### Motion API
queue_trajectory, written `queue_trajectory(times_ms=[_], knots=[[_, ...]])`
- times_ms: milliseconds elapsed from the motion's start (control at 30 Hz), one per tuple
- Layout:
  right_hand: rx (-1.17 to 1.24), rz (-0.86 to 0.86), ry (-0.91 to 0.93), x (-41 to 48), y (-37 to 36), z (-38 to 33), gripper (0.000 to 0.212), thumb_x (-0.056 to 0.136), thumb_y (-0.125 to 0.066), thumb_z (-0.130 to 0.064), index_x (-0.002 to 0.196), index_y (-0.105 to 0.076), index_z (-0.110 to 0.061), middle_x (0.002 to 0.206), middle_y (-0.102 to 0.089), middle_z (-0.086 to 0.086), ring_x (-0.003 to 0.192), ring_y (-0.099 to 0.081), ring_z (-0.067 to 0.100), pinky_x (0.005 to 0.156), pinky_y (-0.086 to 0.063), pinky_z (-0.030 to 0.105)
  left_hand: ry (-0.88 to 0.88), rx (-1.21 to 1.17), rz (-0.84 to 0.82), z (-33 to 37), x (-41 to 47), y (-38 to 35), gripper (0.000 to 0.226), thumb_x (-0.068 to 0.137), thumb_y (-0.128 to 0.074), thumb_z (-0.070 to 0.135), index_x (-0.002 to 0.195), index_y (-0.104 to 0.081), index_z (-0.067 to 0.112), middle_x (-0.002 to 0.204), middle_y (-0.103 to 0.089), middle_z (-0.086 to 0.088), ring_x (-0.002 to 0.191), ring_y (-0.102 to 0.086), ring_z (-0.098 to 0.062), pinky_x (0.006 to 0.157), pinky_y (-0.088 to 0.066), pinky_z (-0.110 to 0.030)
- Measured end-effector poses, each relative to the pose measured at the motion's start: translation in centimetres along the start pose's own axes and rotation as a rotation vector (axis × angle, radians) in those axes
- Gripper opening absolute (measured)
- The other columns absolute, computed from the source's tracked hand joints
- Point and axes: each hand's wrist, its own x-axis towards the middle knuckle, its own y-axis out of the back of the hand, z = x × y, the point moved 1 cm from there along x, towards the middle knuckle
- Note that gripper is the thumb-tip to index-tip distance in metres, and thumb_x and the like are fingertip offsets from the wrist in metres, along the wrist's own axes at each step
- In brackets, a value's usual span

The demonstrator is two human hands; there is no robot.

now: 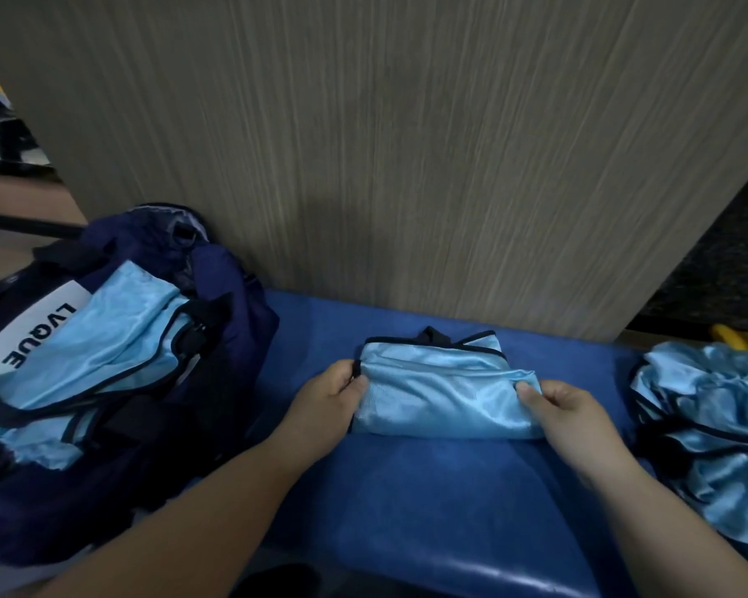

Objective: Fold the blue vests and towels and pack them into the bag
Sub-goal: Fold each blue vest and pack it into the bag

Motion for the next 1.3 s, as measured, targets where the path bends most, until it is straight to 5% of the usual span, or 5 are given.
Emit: queue_trajectory(times_ms=[200,600,767,1033,1300], knots=[[-0.217,0.046,0.038,-0.5,-0.6,-0.8,0.011,0.090,-0.064,-0.031,0.095,-0.054,-0.030,0.066,-0.064,0.005,0.064,-0.056,0.016,0.056,-0.039,0.026,-0.039,0.277,0.107,-0.7,0.4,0.1,0.011,0.089,-0.061,0.022,0.095,-0.051,0.024,0.067,-0.056,0.009,0.059,-0.051,-0.004,0.060,-0.045,-0.024],[-0.080,-0.508,0.079,-0.3,2.5,0.6,0.060,0.074,-0.063,0.008,0.120,-0.063,-0.031,0.129,-0.057,-0.004,0.113,-0.060,0.005,0.095,-0.048,0.022,-0.346,0.616,-0.264,-1.2,1.1,2.5,0.059,0.078,-0.045,-0.006,0.103,-0.068,0.043,0.106,-0.045,0.039,0.115,-0.037,0.001,0.109,-0.028,-0.034],[-0.440,-0.345,0.316,0.4,1.7,1.6,0.071,0.065,-0.070,-0.019,0.116,-0.053,-0.065,0.117,-0.046,-0.018,0.113,-0.046,-0.002,0.097,-0.034,0.009,-0.288,0.723,-0.373,-1.4,0.9,2.9,0.072,0.075,-0.049,0.000,0.114,-0.042,0.060,0.127,-0.034,0.037,0.131,-0.027,0.000,0.115,-0.020,-0.036],[-0.218,-0.044,0.418,0.5,0.6,0.4,0.025,0.087,-0.070,-0.017,0.081,-0.064,-0.040,0.106,-0.057,-0.014,0.101,-0.052,-0.008,0.085,-0.034,0.000,-0.277,0.644,-0.353,-2.2,1.5,3.2,0.054,0.077,-0.065,0.037,0.105,-0.039,0.074,0.127,-0.039,0.038,0.126,-0.034,0.001,0.112,-0.025,-0.037],[-0.208,0.023,0.234,0.3,0.2,-0.7,0.045,0.096,-0.057,-0.029,0.055,-0.043,-0.015,0.063,-0.046,-0.005,0.064,-0.048,0.006,0.060,-0.035,0.018,-0.261,0.589,-0.251,-0.9,2.3,2.5,0.031,0.099,-0.042,0.023,0.098,-0.064,0.001,0.092,-0.055,0.004,0.091,-0.054,-0.017,0.079,-0.039,-0.023]])
